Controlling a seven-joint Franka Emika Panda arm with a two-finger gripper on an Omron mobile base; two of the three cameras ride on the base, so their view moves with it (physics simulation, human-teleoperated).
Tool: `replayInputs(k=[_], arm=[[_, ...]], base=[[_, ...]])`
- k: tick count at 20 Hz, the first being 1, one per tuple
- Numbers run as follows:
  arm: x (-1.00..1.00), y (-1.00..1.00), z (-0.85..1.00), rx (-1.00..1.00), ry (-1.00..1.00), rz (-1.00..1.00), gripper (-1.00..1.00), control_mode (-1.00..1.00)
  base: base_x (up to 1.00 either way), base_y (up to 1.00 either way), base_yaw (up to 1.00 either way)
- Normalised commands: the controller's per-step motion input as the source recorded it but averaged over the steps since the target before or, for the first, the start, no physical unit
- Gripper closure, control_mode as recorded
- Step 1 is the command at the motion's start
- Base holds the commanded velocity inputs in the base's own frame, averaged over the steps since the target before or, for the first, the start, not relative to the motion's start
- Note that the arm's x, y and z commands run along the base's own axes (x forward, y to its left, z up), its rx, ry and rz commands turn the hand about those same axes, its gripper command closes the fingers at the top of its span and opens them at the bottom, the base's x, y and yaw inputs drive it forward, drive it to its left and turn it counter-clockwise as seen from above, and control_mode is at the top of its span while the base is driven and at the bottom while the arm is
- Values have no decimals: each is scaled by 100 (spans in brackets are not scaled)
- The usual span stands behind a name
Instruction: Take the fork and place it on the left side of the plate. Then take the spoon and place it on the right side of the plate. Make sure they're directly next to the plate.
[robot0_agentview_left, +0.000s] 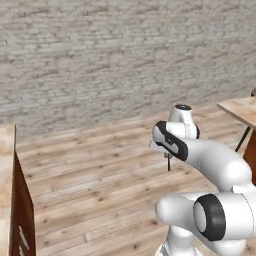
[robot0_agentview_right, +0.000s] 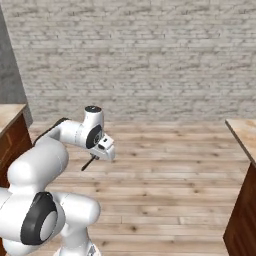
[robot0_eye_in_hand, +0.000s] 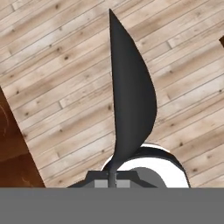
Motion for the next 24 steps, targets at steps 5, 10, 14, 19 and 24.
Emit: replayInputs(k=[5, 10, 14, 19, 24], arm=[[0, 0, 0, 0, 0, 0, 100, 100], [0, 0, 0, 0, 0, 0, 100, 100], [0, 0, 0, 0, 0, 0, 100, 100], [0, 0, 0, 0, 0, 0, 100, 100], [0, 0, 0, 0, 0, 0, 100, 100]], base=[[80, -28, 0], [80, -28, 0], [80, -28, 0], [73, -24, -5], [64, -14, -19]])
